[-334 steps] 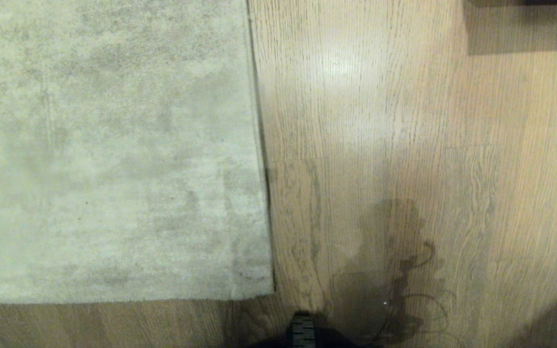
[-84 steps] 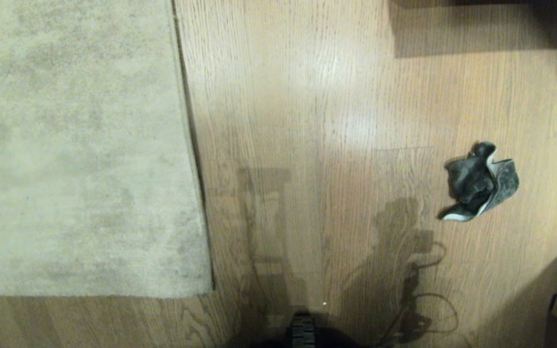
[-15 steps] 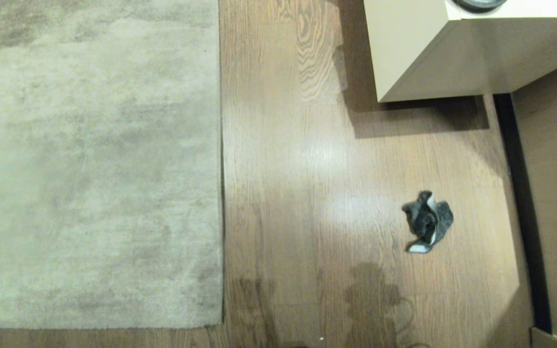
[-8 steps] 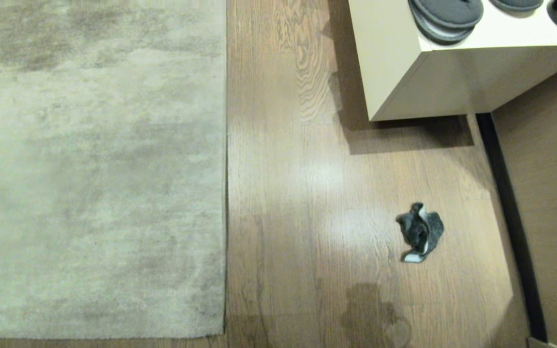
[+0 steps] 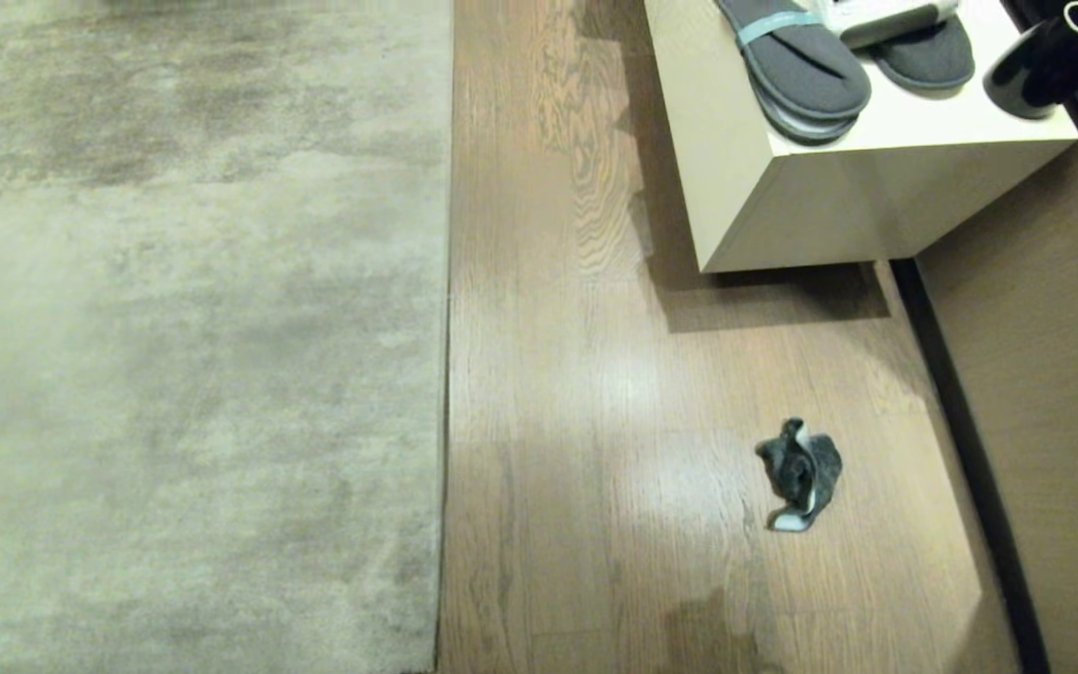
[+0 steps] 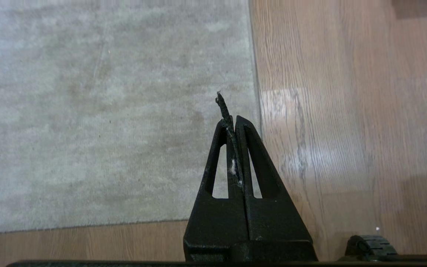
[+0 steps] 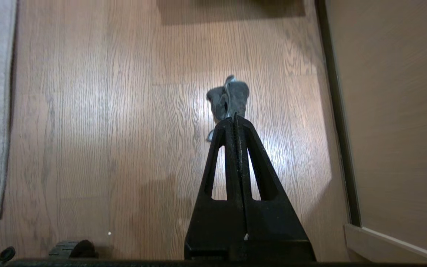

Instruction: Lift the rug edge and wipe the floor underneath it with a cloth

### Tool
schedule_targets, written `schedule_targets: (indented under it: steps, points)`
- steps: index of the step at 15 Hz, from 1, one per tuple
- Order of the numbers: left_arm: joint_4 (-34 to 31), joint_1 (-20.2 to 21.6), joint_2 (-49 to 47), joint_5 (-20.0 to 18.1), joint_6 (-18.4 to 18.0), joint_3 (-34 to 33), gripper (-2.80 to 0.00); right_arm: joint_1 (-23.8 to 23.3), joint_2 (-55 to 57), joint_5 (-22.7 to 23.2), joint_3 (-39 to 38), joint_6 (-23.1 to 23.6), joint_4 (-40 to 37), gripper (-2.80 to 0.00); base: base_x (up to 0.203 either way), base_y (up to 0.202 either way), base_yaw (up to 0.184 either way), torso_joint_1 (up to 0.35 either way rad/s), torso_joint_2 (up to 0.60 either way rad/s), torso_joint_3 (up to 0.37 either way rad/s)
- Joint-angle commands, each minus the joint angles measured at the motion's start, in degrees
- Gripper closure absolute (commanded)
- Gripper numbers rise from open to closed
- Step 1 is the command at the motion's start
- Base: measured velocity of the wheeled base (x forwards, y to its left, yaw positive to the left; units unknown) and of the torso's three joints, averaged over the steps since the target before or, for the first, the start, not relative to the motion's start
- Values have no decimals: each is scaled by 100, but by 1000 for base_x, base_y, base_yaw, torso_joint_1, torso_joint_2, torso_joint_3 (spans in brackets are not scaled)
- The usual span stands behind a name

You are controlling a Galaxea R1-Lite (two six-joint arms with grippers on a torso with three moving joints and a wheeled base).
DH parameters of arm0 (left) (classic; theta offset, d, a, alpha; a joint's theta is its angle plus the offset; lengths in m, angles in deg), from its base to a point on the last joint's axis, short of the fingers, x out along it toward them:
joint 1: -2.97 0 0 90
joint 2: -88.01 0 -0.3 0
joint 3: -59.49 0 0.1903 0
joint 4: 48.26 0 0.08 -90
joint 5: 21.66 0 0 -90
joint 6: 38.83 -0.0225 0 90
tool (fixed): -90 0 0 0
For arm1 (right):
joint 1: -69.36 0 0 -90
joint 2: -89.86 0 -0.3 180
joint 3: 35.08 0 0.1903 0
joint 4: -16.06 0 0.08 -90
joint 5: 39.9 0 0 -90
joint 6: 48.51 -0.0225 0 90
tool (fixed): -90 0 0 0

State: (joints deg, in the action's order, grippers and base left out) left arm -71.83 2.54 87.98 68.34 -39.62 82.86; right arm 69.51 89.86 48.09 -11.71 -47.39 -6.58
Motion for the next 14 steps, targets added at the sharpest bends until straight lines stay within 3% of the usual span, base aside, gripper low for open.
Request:
schedule_targets:
  steps: [1,14]
  points:
    - [3,0,2,0,0,0,0,2,9,-1,0,2,6,0,0,0,0,0,5,202]
    - [3,0,2,0,0,0,0,2,9,1,0,2,6,0,0,0,0,2,2,203]
